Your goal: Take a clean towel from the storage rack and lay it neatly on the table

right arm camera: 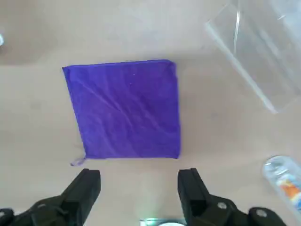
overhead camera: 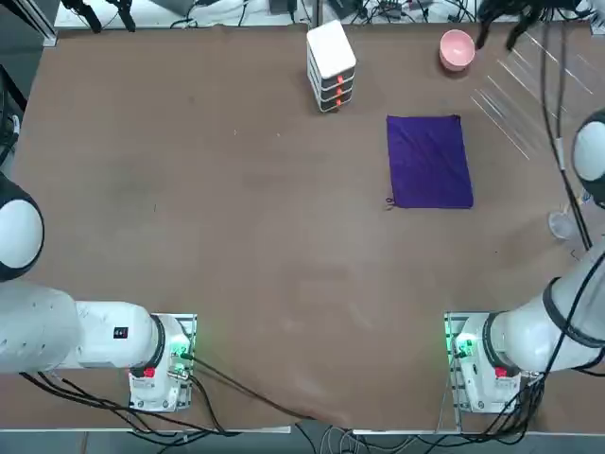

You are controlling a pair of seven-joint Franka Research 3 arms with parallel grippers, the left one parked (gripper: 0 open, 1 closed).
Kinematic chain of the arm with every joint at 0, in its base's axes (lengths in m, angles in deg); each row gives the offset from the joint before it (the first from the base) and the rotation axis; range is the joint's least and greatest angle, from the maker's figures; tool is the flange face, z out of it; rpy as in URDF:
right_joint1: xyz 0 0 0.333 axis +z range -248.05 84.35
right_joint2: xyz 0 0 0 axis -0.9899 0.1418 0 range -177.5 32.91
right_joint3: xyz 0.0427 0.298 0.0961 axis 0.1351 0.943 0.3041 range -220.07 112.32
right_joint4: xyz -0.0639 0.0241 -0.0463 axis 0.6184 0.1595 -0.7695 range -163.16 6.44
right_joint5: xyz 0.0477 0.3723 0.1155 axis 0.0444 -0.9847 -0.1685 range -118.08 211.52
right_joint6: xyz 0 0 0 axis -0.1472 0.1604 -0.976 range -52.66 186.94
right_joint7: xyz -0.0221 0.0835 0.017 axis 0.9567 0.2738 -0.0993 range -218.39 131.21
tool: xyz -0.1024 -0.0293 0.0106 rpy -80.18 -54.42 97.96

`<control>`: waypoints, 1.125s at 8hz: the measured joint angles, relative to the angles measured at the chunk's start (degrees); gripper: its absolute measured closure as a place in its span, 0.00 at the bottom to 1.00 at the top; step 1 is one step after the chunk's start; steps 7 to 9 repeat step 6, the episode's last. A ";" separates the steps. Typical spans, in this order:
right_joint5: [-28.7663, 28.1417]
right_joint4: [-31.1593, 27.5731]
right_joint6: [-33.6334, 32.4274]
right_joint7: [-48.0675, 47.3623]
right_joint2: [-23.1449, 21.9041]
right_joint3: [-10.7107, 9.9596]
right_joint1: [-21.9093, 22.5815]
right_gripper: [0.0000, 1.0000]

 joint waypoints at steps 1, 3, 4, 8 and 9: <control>3.10 -1.29 -0.65 3.63 -3.89 1.08 -2.10 0.00; 6.56 -6.79 1.96 4.81 -11.71 5.91 -6.10 0.00; 6.66 -9.76 4.32 4.68 -14.16 6.94 -6.45 0.00; 6.51 -15.23 9.94 4.12 -16.38 7.76 -6.36 0.00; 6.51 -15.23 9.94 4.12 -16.38 7.76 -6.36 0.00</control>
